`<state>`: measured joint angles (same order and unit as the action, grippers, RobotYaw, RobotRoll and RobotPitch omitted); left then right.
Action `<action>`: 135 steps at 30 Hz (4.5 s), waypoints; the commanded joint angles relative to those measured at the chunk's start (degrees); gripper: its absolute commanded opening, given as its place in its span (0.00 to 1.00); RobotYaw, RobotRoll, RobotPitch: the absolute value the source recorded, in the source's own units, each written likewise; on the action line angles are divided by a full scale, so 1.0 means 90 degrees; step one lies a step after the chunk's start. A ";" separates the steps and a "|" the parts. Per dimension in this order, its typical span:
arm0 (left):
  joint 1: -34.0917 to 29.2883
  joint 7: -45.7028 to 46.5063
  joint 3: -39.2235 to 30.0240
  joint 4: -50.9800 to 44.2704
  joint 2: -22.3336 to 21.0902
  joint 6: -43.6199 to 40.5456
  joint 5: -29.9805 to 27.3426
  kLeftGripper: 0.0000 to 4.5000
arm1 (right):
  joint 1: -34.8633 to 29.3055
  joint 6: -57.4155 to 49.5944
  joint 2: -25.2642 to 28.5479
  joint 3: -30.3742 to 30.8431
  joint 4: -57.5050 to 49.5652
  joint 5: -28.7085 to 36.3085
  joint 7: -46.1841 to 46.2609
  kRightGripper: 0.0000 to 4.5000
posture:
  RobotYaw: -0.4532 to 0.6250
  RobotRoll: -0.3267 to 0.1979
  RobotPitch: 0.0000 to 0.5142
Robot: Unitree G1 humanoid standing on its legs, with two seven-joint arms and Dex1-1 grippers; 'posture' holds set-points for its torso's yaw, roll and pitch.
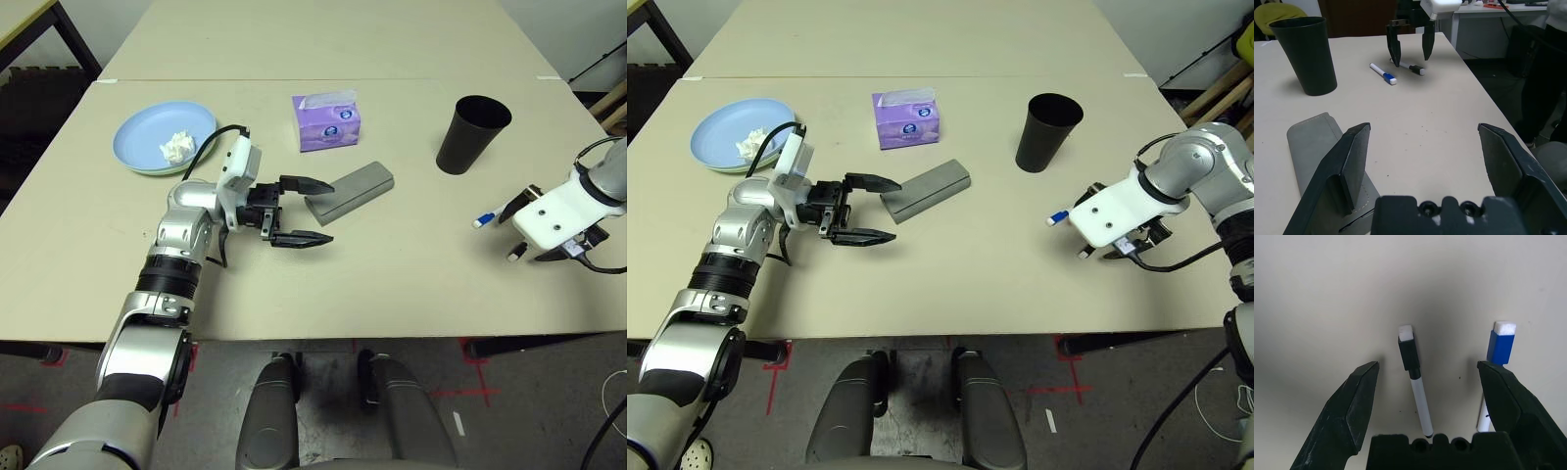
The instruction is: Organize and tidy the items on the table.
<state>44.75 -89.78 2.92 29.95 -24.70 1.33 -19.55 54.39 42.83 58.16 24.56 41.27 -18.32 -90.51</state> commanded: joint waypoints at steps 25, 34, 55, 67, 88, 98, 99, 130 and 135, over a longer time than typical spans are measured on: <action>0.0008 0.0096 0.0014 -0.0150 -0.0064 -0.0033 -0.0046 1.00 | 0.0134 0.0941 -0.0194 0.0370 0.0695 -0.0378 0.0108 1.00 | 0.50 0.62 0.49; -0.0001 0.0139 0.0023 -0.0207 -0.0063 -0.0057 -0.0055 1.00 | -0.0004 0.0975 -0.0225 0.0374 0.0588 -0.0275 0.0022 0.87 | 0.50 0.62 0.50; 0.0011 0.0138 0.0013 -0.0166 -0.0074 -0.0010 -0.0041 1.00 | 0.0417 -0.1976 0.0327 0.1283 -0.0997 0.2884 -0.0221 0.07 | 0.50 0.62 0.46; 0.0048 0.0174 0.0017 -0.0064 0.0005 0.0063 -0.0030 1.00 | -0.0614 -0.5356 -0.1202 -0.1922 -0.2238 0.5566 0.1738 0.07 | 0.48 0.62 0.45; 0.0175 0.0133 0.0034 0.0157 -0.0010 0.0155 0.0002 1.00 | -0.1128 -0.5208 -0.3438 -0.4683 -0.3204 0.4875 0.7415 0.07 | 0.47 0.62 0.45; 0.0186 0.0126 0.0032 0.0198 -0.0028 0.0175 0.0008 1.00 | -0.1099 -0.5825 -0.3473 -0.4427 -0.3230 0.4275 0.7964 0.07 | 0.47 0.62 0.45; 0.0189 0.0123 0.0034 0.0205 -0.0029 0.0180 0.0009 1.00 | -0.1087 -0.5926 -0.3464 -0.4421 -0.3249 0.4259 0.7994 0.07 | 0.47 0.62 0.45; 0.0096 0.0126 0.0042 0.0064 -0.0012 0.0154 -0.0031 1.00 | -0.0934 -0.6554 -0.2631 -0.3541 -0.3570 0.4841 0.4363 0.99 | 0.49 0.62 0.47; 0.0007 0.0083 0.0072 -0.0090 -0.0028 0.0153 -0.0041 1.00 | -0.0768 -0.6216 -0.1997 -0.2919 -0.2922 0.4544 0.2619 0.99 | 0.50 0.62 0.48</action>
<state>45.82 -88.37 2.89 30.43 -25.00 2.67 -19.56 46.70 -15.29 38.79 -3.20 13.06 24.03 -62.60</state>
